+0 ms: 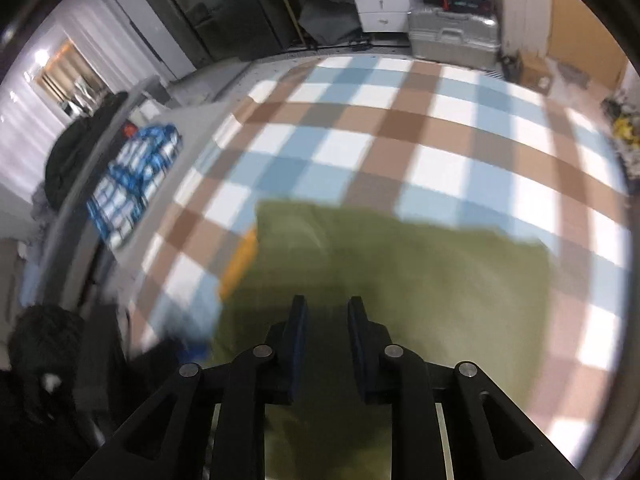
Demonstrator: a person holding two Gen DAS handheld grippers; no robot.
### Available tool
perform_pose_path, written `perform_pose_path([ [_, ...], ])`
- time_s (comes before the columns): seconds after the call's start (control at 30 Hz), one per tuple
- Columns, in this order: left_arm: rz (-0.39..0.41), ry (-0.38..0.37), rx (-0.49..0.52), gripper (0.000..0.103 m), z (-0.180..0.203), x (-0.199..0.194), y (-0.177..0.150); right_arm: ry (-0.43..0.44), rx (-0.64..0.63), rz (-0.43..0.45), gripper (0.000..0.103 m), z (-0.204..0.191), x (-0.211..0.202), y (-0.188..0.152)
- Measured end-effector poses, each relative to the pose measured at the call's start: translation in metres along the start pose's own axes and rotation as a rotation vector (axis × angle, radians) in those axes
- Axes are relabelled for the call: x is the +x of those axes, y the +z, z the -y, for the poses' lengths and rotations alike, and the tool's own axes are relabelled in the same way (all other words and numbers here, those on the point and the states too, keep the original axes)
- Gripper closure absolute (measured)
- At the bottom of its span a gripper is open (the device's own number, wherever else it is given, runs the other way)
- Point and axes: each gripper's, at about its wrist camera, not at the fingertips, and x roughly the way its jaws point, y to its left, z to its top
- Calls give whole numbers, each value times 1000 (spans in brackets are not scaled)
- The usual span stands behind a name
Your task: Fold large clothes
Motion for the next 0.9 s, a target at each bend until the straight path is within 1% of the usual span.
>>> perform_pose_path([
  [0.03,0,4,1,13,0,1,1,-19,-4,-9,81,4,1,-17],
  [0.07,1,9,5,13,1,1,0,-25,-14,15,81,6,3,-26],
  [0.1,5,18,7,13,3,2,1,-31,-14,56,80,8,11,-33],
  [0.13,5,30,5,13,5,3,1,-43,-4,72,80,8,23,-35],
  [0.2,-1,48,-2,13,6,2,3,-57,9,93,80,6,26,-28],
  [0.23,-12,53,-6,13,7,0,4,-57,16,71,77,4,24,-22],
  [0.3,-30,64,-19,14,7,-9,7,-40,-8,45,77,2,12,-13],
  [0.33,-24,72,-33,14,8,-16,9,-37,-26,74,80,3,-2,-10],
  [0.37,-1,82,-49,14,8,-27,12,-51,-29,118,79,5,-13,-9],
  [0.4,39,78,-52,14,10,-40,15,-72,-21,159,76,10,-24,-7],
  [0.43,87,60,-40,14,15,-53,18,-92,-2,186,72,18,-32,-2],
  [0.47,128,38,-22,13,21,-62,21,-119,23,192,72,29,-34,3],
  [0.5,159,-2,8,13,32,-70,26,-140,48,181,72,39,-30,8],
  [0.53,154,-55,51,13,45,-70,31,-147,94,135,70,55,-15,15],
  [0.57,131,-90,85,13,54,-64,34,-141,124,76,70,64,2,17],
  [0.6,86,-104,116,13,62,-49,38,-116,138,25,70,74,25,18],
  [0.67,-6,-29,113,13,66,-11,39,-137,86,91,70,73,38,17],
  [0.7,-78,-14,99,14,62,15,38,-158,66,96,70,69,40,17],
  [0.73,-108,-9,104,14,60,29,35,-175,64,96,69,65,38,18],
  [0.77,-87,5,144,13,62,35,31,-177,67,100,69,64,36,18],
  [0.83,-88,38,195,11,69,35,26,-151,50,113,70,63,22,11],
  [0.87,-91,39,198,11,69,33,24,-120,53,119,70,65,13,5],
  [0.9,-92,28,197,11,66,31,23,-63,68,141,70,66,-2,-4],
])
